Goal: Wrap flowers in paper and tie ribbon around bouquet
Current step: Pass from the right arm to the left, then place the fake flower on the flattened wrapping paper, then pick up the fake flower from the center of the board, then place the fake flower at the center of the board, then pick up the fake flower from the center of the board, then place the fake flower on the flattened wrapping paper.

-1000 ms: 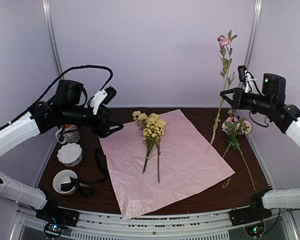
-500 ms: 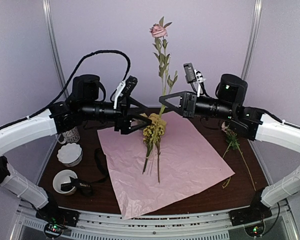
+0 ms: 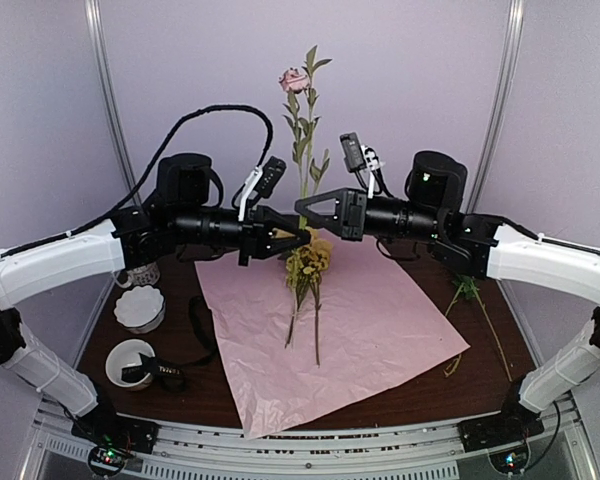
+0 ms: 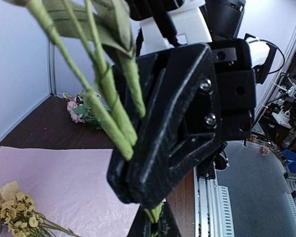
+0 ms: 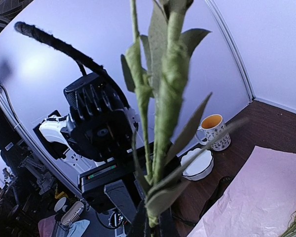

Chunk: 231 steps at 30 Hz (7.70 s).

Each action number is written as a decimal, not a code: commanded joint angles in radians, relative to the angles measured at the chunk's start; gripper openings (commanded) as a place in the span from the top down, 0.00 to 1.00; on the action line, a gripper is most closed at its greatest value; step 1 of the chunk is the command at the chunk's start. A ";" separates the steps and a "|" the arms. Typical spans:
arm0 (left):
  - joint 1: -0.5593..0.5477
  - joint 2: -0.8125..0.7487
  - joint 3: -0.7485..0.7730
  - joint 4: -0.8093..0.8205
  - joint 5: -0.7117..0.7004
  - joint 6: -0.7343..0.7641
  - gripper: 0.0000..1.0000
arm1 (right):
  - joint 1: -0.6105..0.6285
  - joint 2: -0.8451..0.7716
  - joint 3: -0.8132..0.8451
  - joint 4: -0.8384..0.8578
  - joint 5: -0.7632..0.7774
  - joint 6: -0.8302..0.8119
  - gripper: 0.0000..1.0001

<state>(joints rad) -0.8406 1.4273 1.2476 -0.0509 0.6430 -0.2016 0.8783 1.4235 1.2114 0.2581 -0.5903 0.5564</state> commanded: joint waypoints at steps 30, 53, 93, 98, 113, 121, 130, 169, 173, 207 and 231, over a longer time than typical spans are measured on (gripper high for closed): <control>0.258 0.577 0.035 0.100 0.074 -0.687 1.00 | -0.549 -0.038 0.003 -1.144 0.828 -0.195 0.00; 0.116 0.279 0.106 -0.381 -0.502 -0.235 0.10 | -0.857 0.482 0.123 -1.301 0.752 -0.481 0.26; 0.130 0.092 0.178 -0.573 -0.703 0.044 0.05 | -0.637 -0.013 0.160 -1.356 1.142 -0.436 1.00; 0.207 0.012 0.177 -0.618 -0.668 0.091 0.02 | -0.462 -0.091 0.082 -0.946 0.459 -0.223 1.00; 0.285 -0.033 0.090 -0.620 -0.673 0.141 0.02 | -0.191 0.503 0.261 -0.524 0.029 0.270 0.98; 0.286 -0.066 0.084 -0.622 -0.653 0.142 0.02 | -0.205 0.626 0.462 -0.892 0.178 0.067 0.60; 0.286 -0.065 0.080 -0.622 -0.641 0.145 0.02 | -0.328 0.389 0.460 -1.165 0.578 -0.103 0.47; 0.286 -0.039 0.082 -0.638 -0.646 0.160 0.02 | -0.911 0.644 0.269 -1.249 0.588 -0.264 0.38; 0.285 -0.041 0.082 -0.638 -0.650 0.160 0.02 | -0.927 0.670 0.303 -1.280 0.541 -0.291 0.50; 0.289 0.068 0.092 -0.654 -0.555 0.132 0.02 | -0.234 0.333 0.309 -0.591 0.329 0.234 1.00; 0.287 0.347 0.132 -0.650 -0.461 0.151 0.47 | -0.237 0.493 0.517 -1.083 0.690 -0.043 0.47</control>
<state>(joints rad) -0.5587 1.7542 1.3483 -0.7383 0.1432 -0.0540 0.6662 2.0148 1.8633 -0.7380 -0.0406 0.5961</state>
